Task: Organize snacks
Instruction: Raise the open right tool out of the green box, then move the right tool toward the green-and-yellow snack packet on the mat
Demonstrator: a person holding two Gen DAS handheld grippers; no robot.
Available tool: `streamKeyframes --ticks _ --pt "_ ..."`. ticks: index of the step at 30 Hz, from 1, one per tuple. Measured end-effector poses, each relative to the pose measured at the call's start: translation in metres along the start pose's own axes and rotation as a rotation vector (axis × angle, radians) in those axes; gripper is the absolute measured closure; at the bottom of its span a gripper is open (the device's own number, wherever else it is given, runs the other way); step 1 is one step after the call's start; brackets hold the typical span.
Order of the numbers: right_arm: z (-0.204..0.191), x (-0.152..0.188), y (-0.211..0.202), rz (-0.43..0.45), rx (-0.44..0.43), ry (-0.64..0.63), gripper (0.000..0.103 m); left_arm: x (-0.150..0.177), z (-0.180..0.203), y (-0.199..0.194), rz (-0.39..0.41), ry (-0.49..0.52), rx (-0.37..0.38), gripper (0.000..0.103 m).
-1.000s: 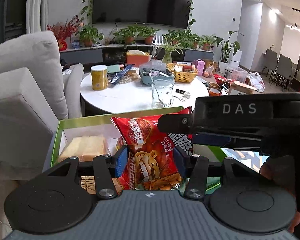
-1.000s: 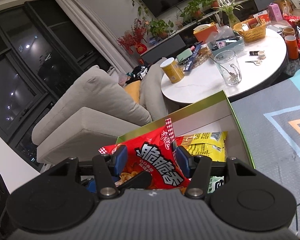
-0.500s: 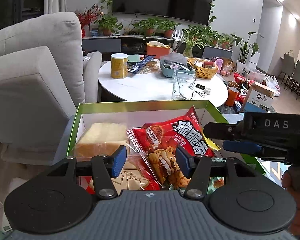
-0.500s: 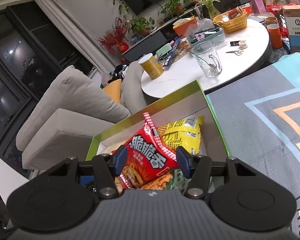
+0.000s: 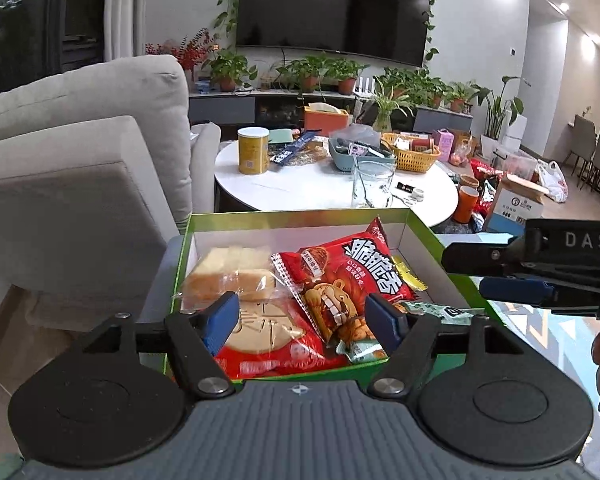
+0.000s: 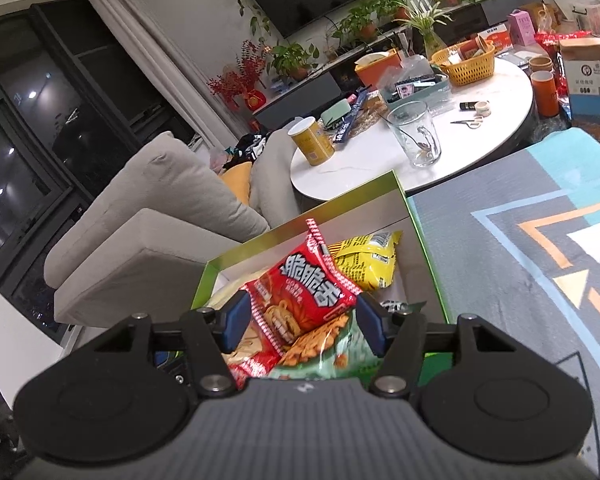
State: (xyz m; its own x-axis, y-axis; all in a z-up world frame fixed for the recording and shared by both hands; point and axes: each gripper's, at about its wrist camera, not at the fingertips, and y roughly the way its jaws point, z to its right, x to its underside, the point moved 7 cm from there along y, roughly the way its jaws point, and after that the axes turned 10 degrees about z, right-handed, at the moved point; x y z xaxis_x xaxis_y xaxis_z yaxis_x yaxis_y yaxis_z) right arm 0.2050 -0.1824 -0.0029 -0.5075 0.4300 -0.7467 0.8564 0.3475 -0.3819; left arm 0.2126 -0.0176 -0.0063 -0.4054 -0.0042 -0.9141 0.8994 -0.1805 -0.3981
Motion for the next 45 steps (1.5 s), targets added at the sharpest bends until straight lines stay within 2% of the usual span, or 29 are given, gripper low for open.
streamKeyframes --ticks 9,16,22,29,37,45 --pt "-0.018 0.011 -0.036 0.013 -0.031 -0.05 0.022 -0.005 0.004 -0.045 0.085 0.048 -0.049 0.03" --pt "-0.029 0.025 -0.058 0.014 -0.033 -0.093 0.022 -0.001 0.009 -0.076 0.116 0.065 -0.049 0.029" --pt "-0.031 0.038 -0.07 0.001 -0.032 -0.112 0.022 0.009 0.009 -0.092 0.111 0.062 -0.054 0.029" --pt "-0.029 0.054 -0.086 -0.01 -0.028 -0.122 0.022 0.03 0.002 -0.104 0.071 0.05 -0.057 0.029" --pt "-0.017 0.078 -0.096 -0.045 0.016 -0.125 0.022 0.07 -0.002 -0.112 -0.008 0.048 -0.052 0.029" --pt "0.003 0.1 -0.095 -0.097 0.098 -0.145 0.022 0.103 0.006 -0.112 -0.087 0.149 0.002 0.029"
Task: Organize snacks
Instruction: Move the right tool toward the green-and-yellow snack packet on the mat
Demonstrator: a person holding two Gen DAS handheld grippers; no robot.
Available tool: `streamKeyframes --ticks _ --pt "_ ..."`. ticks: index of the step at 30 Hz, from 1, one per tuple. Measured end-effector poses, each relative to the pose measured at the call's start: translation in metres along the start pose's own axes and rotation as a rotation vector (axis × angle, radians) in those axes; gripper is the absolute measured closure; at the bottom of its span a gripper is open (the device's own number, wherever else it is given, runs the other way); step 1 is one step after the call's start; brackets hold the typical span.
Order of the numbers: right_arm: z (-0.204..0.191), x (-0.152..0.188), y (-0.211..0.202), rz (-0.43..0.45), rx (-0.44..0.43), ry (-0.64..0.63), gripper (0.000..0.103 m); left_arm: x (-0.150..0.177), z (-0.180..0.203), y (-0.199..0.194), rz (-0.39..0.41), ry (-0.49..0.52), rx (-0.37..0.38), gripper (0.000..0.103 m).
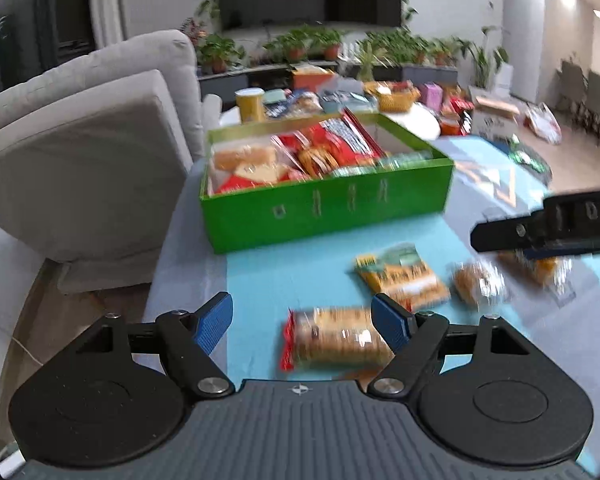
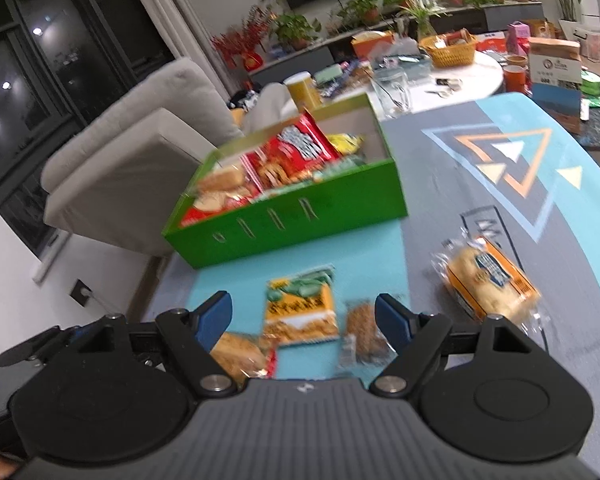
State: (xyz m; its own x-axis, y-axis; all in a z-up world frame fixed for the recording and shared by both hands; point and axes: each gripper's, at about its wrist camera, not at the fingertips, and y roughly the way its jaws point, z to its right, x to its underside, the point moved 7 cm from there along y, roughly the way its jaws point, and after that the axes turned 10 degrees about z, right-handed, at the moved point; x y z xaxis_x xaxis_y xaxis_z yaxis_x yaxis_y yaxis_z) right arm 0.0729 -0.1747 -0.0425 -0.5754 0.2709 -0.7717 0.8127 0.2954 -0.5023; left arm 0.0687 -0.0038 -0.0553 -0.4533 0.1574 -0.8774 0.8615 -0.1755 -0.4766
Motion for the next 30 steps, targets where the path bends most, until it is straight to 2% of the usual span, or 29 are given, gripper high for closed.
streamKeyframes --ticks 6,9,20,30 --pt "0.01 0.011 0.007 -0.034 0.032 0.004 0.022 0.019 0.004 0.0 -0.034 0.1 0.013 0.029" --pt "0.012 0.014 0.01 -0.044 0.034 0.016 0.022 0.023 0.008 0.003 -0.066 0.128 0.051 0.029" --pt "0.021 0.019 0.022 -0.071 0.049 0.035 0.022 0.018 0.031 0.031 -0.074 0.258 0.069 0.029" --pt "0.025 0.021 0.032 -0.092 0.05 0.055 0.022 0.004 0.04 0.064 -0.085 0.282 0.089 0.029"
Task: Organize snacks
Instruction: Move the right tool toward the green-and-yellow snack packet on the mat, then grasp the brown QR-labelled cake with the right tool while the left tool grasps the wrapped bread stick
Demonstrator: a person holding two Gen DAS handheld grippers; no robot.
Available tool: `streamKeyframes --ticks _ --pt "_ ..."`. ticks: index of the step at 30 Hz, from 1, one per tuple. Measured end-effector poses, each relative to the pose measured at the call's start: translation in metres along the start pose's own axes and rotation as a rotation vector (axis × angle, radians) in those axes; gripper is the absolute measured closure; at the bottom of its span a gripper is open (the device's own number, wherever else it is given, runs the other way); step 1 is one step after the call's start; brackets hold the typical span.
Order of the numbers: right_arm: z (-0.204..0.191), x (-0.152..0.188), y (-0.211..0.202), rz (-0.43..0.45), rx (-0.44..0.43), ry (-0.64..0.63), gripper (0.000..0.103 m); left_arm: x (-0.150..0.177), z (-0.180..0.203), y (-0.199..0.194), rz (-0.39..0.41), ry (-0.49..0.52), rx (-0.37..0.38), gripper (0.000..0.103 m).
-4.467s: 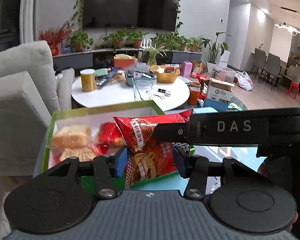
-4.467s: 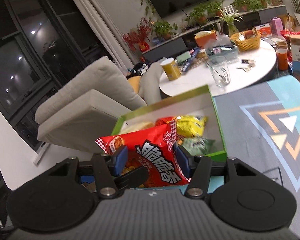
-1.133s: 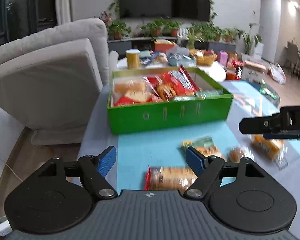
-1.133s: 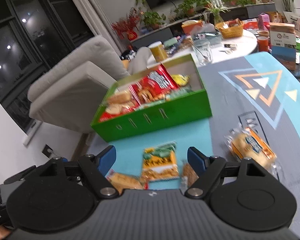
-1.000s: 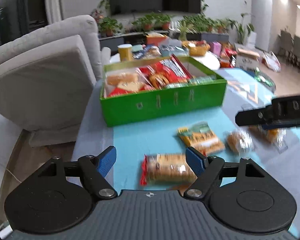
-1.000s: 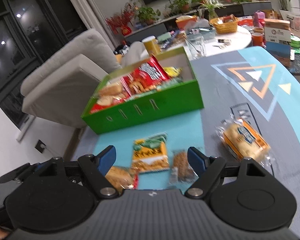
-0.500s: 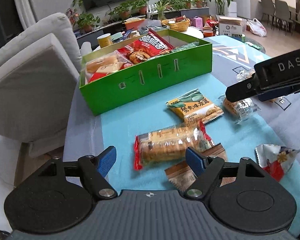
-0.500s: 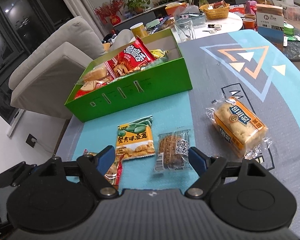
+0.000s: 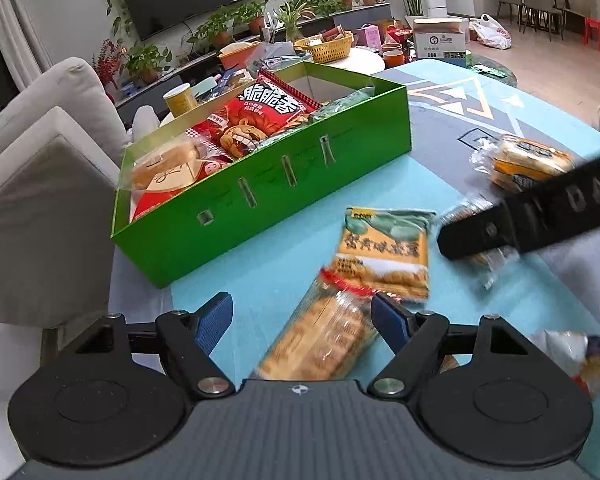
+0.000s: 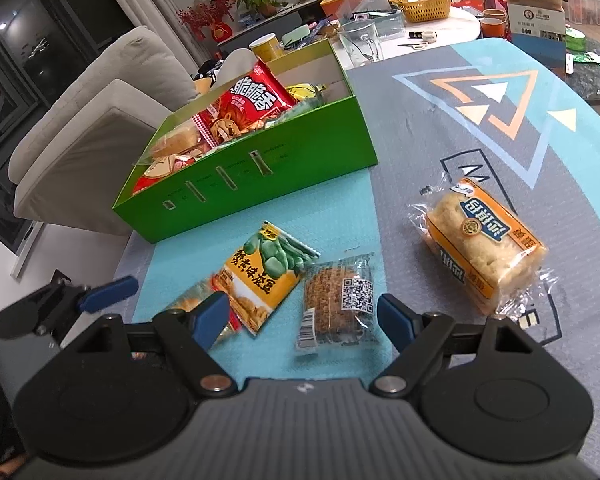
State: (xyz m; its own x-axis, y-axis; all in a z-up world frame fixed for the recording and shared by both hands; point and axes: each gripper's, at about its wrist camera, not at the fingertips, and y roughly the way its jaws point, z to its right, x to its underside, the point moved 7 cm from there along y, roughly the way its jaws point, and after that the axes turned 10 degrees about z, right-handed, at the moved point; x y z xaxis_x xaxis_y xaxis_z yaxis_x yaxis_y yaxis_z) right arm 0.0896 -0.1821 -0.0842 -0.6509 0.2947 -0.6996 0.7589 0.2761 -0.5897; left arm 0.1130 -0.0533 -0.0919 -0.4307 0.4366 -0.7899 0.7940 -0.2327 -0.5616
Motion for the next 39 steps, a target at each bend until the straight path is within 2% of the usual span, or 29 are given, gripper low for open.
streamKeyframes --ticks 10,20,24,27,28,31,39 --pt "0.001 0.004 0.014 -0.015 0.038 -0.036 0.022 0.011 -0.013 0.0 -0.024 -0.115 0.02 0.029" --pt "-0.005 0.007 0.017 -0.006 0.075 -0.118 0.022 0.02 -0.011 0.0 -0.038 -0.059 0.057 0.03" --pt "-0.008 0.01 0.017 0.0 0.11 -0.192 0.023 0.023 -0.016 0.003 -0.044 -0.135 0.084 0.042" --pt "-0.005 0.009 0.017 0.009 0.148 -0.22 0.04 0.024 -0.021 0.002 -0.038 -0.171 0.07 0.052" --pt "-0.004 0.008 0.017 0.009 0.145 -0.211 0.042 0.024 -0.021 0.001 -0.036 -0.175 0.067 0.055" --pt "-0.002 0.007 0.015 0.008 0.135 -0.18 0.044 0.023 -0.024 -0.004 -0.021 -0.199 0.056 0.06" --pt "-0.006 0.006 0.006 0.017 0.111 -0.148 0.045 0.014 -0.034 -0.021 0.036 -0.284 0.02 0.061"
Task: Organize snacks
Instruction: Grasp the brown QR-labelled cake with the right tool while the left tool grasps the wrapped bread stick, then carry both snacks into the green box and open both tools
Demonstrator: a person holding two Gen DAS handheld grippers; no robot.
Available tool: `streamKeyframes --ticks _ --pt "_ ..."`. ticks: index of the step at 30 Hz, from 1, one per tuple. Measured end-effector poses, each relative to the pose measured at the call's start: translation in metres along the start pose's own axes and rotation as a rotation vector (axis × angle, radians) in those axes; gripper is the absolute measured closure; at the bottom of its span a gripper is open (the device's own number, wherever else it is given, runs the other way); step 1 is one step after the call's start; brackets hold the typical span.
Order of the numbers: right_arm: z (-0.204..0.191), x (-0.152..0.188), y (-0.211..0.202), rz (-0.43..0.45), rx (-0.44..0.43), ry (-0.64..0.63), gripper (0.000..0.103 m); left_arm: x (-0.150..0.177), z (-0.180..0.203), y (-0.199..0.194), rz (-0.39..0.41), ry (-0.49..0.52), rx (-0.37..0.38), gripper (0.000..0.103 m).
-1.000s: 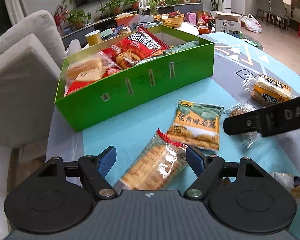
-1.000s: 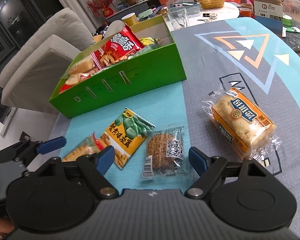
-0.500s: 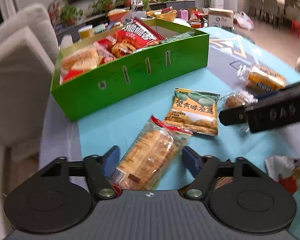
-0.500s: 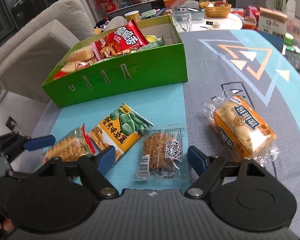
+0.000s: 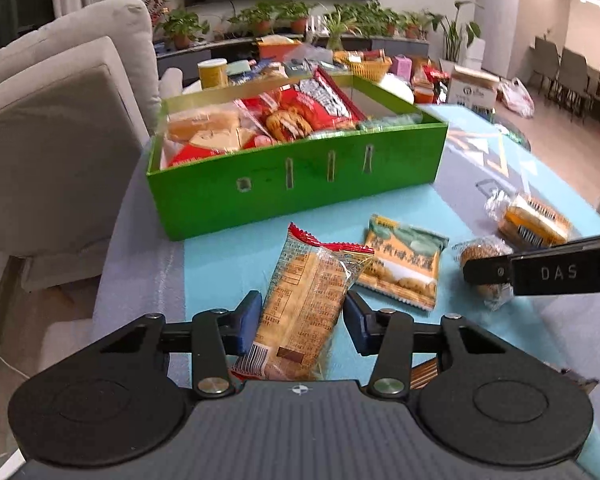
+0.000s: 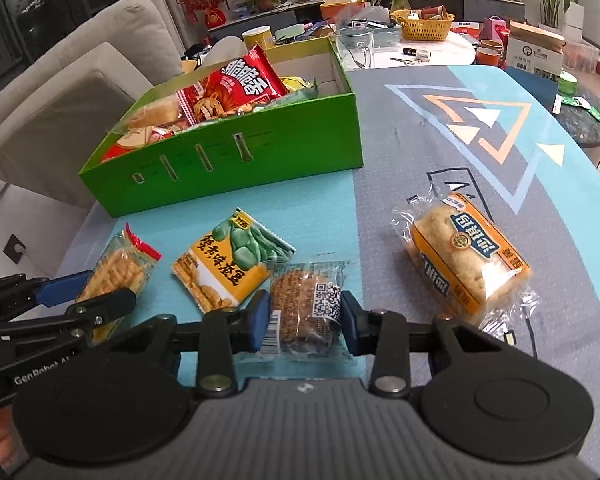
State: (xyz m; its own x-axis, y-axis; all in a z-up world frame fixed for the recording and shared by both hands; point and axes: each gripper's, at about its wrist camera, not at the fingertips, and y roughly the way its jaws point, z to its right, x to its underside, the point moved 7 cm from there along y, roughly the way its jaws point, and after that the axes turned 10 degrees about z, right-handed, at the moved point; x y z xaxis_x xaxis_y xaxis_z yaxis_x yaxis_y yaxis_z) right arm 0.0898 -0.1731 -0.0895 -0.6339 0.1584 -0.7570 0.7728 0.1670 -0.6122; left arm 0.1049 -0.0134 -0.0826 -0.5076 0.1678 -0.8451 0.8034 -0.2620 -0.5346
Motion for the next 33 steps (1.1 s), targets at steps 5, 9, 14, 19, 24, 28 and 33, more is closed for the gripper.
streamKeyframes --ticks 5,9,14,19,24,28,33 --pt "-0.003 -0.012 -0.013 0.039 -0.027 0.014 0.045 -0.012 0.002 -0.01 0.036 -0.001 -0.002 0.061" --pt "-0.01 -0.027 -0.023 0.079 -0.067 0.018 0.045 -0.024 0.006 -0.016 0.066 -0.001 0.008 0.061" --pt "-0.02 -0.052 -0.025 0.12 -0.113 0.013 0.045 -0.041 0.009 -0.017 0.096 0.006 0.012 0.061" --pt "-0.028 -0.077 -0.025 0.161 -0.139 0.009 0.045 -0.06 0.007 -0.012 0.118 -0.016 0.008 0.061" --pt "-0.03 -0.102 -0.02 0.197 -0.151 0.02 0.045 -0.082 0.002 -0.005 0.144 -0.033 -0.009 0.061" --pt "-0.027 -0.122 -0.013 0.219 -0.155 0.05 0.045 -0.1 -0.001 0.004 0.156 -0.045 -0.012 0.061" --pt "-0.018 -0.143 -0.001 0.244 -0.142 0.08 0.045 -0.122 -0.003 0.02 0.168 -0.038 -0.025 0.061"
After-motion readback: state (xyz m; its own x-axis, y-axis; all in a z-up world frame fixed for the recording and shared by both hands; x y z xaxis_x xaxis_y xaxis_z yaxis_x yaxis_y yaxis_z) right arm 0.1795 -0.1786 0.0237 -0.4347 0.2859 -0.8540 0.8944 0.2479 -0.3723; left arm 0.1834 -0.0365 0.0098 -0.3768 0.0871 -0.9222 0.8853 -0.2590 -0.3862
